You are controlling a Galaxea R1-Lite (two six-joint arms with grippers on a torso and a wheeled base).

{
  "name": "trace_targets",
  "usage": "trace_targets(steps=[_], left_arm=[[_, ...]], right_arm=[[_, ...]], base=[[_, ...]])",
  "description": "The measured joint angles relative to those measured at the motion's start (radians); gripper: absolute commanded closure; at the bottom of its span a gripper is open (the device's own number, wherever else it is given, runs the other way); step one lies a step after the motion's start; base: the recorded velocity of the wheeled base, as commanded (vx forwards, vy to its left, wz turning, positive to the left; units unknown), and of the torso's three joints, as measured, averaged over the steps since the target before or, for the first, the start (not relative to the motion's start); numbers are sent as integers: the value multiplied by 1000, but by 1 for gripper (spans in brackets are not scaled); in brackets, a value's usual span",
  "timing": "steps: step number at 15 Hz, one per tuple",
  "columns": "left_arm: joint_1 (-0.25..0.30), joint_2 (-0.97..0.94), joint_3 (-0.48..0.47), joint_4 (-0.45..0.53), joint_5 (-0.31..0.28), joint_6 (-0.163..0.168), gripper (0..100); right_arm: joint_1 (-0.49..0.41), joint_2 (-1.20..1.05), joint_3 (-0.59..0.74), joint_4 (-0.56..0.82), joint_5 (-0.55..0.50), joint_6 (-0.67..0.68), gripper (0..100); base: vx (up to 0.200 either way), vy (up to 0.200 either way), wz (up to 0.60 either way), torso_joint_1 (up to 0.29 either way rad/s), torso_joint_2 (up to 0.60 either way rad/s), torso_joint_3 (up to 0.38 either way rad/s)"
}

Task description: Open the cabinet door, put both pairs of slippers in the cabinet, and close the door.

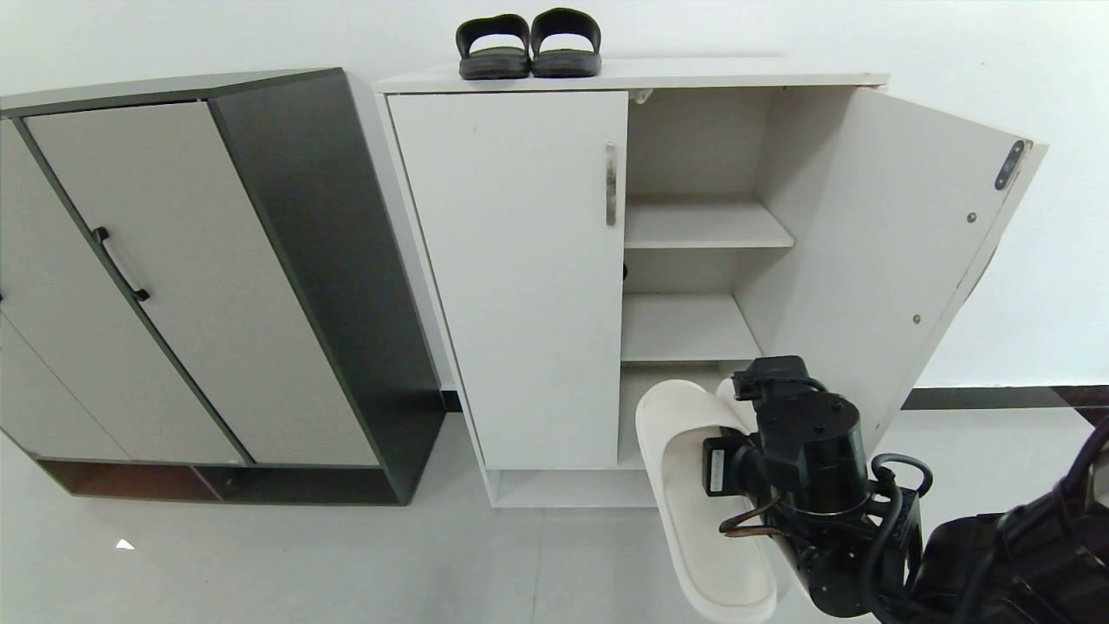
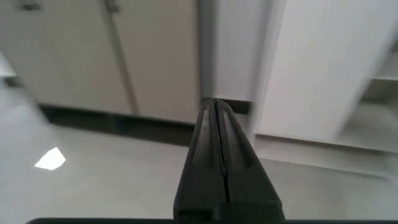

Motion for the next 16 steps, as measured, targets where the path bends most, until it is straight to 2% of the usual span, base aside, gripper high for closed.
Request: trace_targets(steps=[2, 3, 4, 6, 8, 10, 13, 16], left_arm=[[-5, -30, 18, 17, -166, -1, 100], [-5, -38, 23, 39, -224, 6, 100], [-6, -43, 23, 35, -232, 9, 100], [-6, -49, 24, 36, -235, -11, 100], [-6, -51, 25, 36, -240, -10, 100], [-6, -53, 25, 36, -237, 6, 100], [-6, -53, 25, 36, -237, 0, 100], [-6, -53, 25, 37, -237, -4, 100]], right_arm=[[0, 2, 0, -1, 0, 0, 100], [0, 3, 0, -5, 0, 0, 100], [1, 5, 0, -8, 0, -1, 100], [1, 7, -1, -14, -2, -15, 100], [1, 11, -18, -15, -16, -43, 100], [-15, 24, -81, -12, -37, -83, 100], [-50, 71, -206, -12, -59, -133, 100], [-60, 132, -249, -39, -94, -130, 100]], base=[[0, 0, 0, 0, 0, 0], [0, 0, 0, 0, 0, 0], [0, 0, 0, 0, 0, 0], [0, 0, 0, 0, 0, 0], [0, 0, 0, 0, 0, 0], [0, 0, 0, 0, 0, 0], [0, 0, 0, 0, 0, 0], [0, -200, 0, 4, -1, -2]])
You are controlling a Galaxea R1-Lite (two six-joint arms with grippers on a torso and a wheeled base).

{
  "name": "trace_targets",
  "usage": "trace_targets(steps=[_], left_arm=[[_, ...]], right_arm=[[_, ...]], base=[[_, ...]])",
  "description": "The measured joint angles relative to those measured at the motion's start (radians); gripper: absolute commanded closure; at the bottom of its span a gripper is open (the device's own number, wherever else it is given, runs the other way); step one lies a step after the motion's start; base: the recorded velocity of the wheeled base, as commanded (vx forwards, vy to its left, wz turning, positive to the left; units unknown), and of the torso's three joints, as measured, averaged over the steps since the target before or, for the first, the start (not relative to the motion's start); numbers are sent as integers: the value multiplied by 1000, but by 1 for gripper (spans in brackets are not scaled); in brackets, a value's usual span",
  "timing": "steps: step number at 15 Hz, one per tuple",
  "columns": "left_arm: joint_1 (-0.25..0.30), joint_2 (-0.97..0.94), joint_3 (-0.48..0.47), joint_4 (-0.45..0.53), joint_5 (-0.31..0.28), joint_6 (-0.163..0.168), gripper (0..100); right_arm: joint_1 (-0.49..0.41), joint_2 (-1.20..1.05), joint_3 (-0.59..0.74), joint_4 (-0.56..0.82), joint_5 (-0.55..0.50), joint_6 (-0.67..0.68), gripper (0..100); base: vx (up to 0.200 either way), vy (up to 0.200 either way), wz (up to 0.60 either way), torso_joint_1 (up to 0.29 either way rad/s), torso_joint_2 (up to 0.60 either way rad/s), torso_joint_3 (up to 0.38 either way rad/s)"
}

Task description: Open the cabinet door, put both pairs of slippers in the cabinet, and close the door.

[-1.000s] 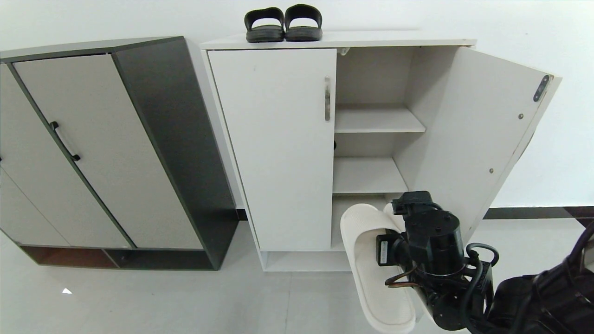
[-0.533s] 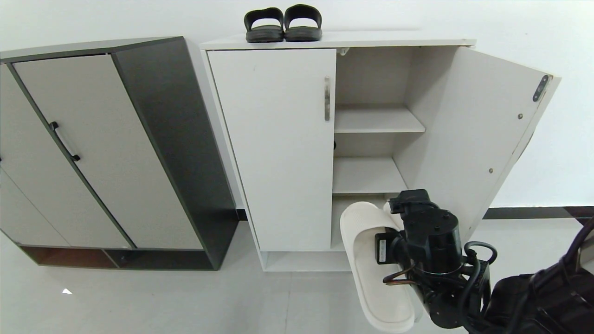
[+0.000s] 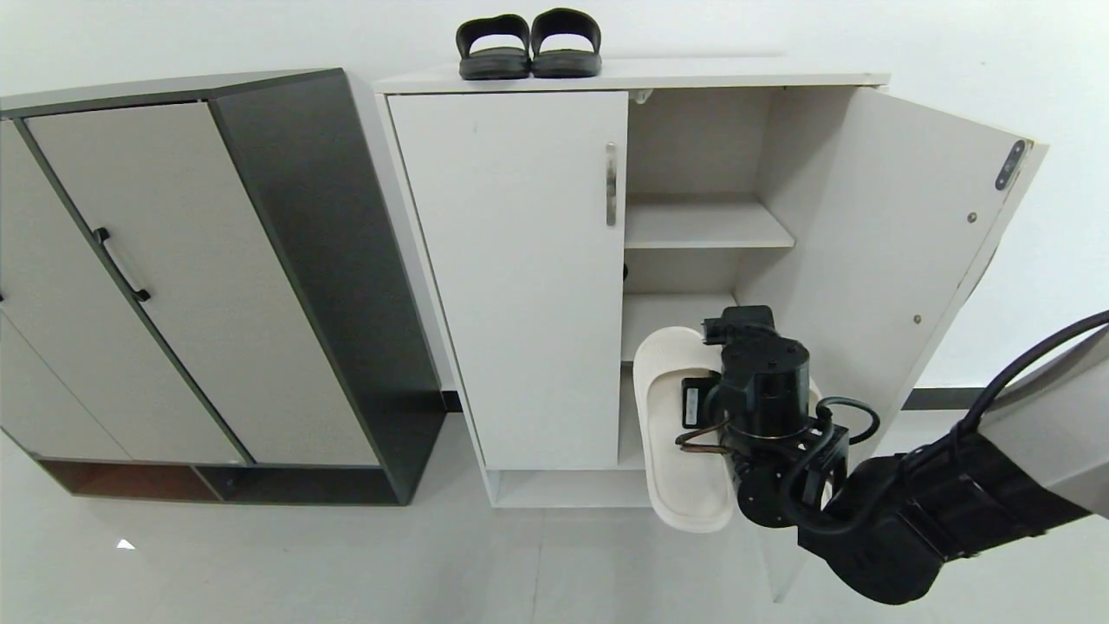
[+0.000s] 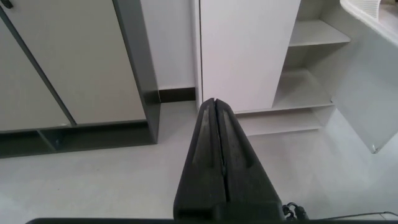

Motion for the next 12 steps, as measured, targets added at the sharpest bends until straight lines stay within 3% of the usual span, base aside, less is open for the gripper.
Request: trace_targets(steps=[3, 12], left_arm=[[0, 0, 0, 0, 1, -2, 100], [0, 0, 0, 0, 1, -3, 100]], right_arm=[[4, 24, -10, -15, -2, -1, 100], [-20, 70, -39, -73, 1, -4, 100]], base=[[0, -200, 0, 7, 5, -1], [0, 0, 0, 0, 0, 0]])
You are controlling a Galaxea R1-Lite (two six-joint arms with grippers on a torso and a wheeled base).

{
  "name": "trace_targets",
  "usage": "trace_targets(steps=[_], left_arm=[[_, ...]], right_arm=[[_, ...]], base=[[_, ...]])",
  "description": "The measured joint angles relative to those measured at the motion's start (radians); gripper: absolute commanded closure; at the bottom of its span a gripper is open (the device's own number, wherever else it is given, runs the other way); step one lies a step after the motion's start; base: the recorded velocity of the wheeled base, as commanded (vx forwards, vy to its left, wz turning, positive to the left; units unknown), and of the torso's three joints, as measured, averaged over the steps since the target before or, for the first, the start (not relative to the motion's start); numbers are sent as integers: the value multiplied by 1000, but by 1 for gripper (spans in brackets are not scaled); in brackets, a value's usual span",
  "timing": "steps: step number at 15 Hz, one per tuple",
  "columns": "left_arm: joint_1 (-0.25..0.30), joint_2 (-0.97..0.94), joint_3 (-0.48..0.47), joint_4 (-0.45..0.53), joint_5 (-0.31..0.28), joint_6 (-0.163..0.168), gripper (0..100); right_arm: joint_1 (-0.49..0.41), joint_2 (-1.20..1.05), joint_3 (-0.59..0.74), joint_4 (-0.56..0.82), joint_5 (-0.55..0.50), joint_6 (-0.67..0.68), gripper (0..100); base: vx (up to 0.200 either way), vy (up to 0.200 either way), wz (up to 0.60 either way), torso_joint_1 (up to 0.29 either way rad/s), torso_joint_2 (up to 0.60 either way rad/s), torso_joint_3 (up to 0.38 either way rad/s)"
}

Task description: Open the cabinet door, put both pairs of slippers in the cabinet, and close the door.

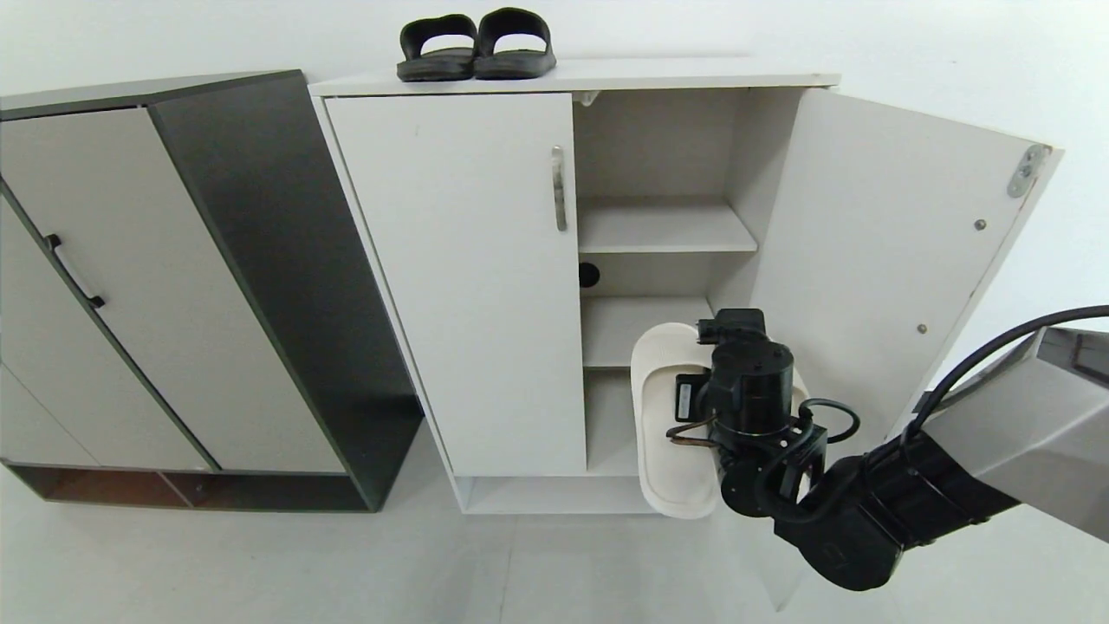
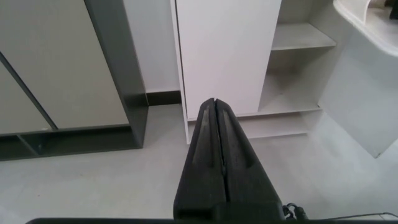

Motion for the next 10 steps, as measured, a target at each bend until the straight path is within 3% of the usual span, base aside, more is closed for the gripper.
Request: trace_targets(steps=[3, 6, 10], left_arm=[[0, 0, 0, 0, 0, -10, 100], [0, 0, 0, 0, 0, -13, 100], [0, 1, 0, 0, 0, -14, 100]], right_arm=[[-26, 9, 3, -1, 24, 0, 100], [-22, 25, 25, -1, 136, 4, 100], [-25, 106, -27, -2, 140, 5, 100]], base=[[0, 0, 0, 0, 0, 0], [0, 0, 0, 0, 0, 0], [0, 0, 0, 0, 0, 0]])
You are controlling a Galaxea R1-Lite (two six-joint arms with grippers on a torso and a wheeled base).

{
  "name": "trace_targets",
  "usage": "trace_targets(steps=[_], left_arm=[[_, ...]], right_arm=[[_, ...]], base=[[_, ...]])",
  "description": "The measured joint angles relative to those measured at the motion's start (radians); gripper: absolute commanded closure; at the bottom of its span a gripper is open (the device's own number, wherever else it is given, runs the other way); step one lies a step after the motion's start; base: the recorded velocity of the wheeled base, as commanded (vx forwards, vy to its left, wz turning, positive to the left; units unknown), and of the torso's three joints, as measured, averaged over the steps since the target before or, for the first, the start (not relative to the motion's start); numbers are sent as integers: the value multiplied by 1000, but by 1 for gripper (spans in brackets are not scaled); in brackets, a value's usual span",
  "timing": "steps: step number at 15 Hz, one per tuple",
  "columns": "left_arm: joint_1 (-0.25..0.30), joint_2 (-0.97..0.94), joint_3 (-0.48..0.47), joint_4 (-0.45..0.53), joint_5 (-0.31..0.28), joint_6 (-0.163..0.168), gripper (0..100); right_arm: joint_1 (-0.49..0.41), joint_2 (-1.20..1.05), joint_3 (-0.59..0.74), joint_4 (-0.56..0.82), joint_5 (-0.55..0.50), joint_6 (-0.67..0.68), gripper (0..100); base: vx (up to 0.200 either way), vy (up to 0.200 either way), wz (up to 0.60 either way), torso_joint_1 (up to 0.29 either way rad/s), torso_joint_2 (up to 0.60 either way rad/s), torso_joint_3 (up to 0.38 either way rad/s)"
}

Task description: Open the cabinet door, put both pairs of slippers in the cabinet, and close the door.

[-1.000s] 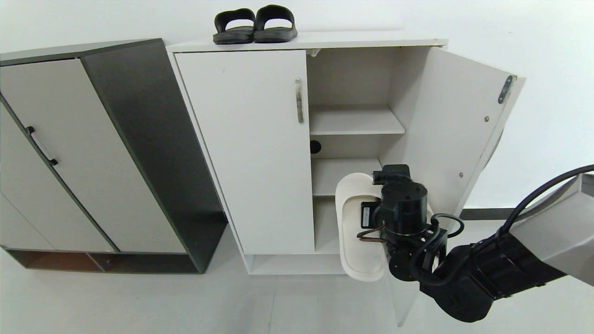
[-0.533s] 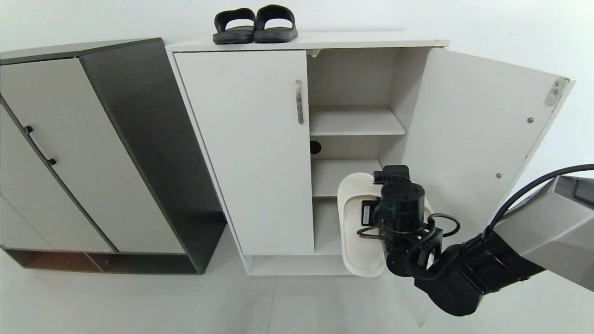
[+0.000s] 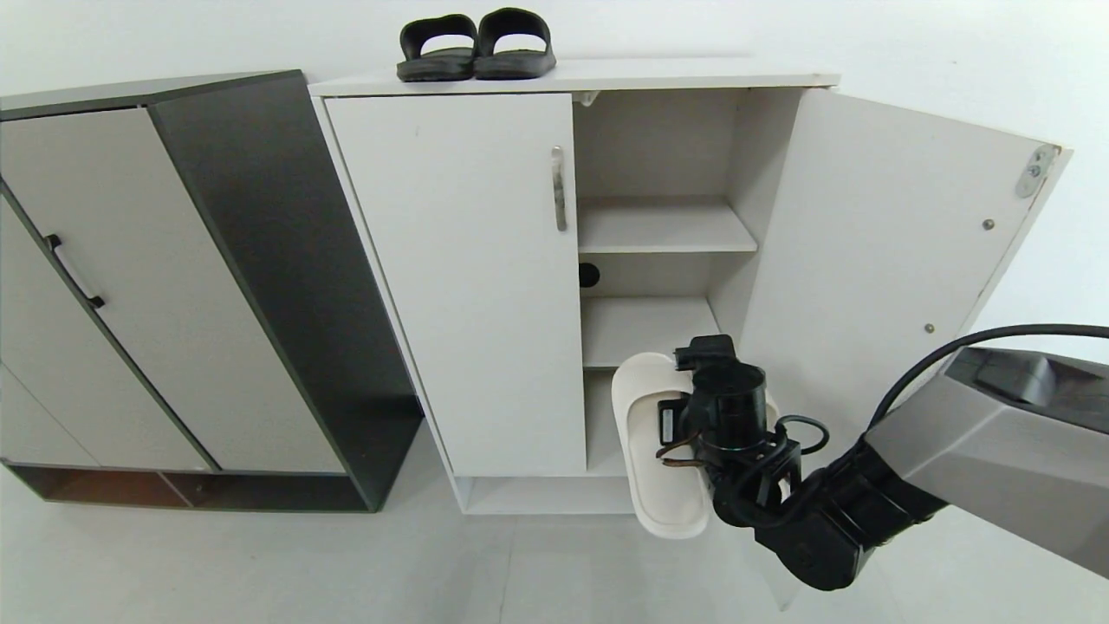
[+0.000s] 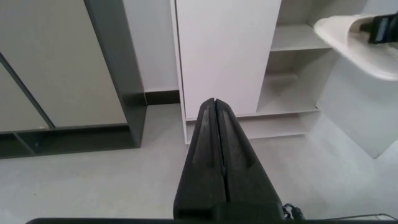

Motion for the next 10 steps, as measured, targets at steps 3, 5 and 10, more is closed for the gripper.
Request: trace_targets(steps=[3, 5, 10], left_arm=[[0, 0, 0, 0, 0, -1, 100], [0, 0, 0, 0, 0, 0, 100], [0, 0, 0, 0, 0, -1, 100]], right_arm=[[-37, 36, -20, -1, -3, 0, 100], [-57, 45, -24, -2, -3, 0, 100], [-112, 57, -23, -38, 10, -3, 100]], base=[[0, 0, 0, 0, 0, 0], [0, 0, 0, 0, 0, 0], [0, 0, 0, 0, 0, 0]])
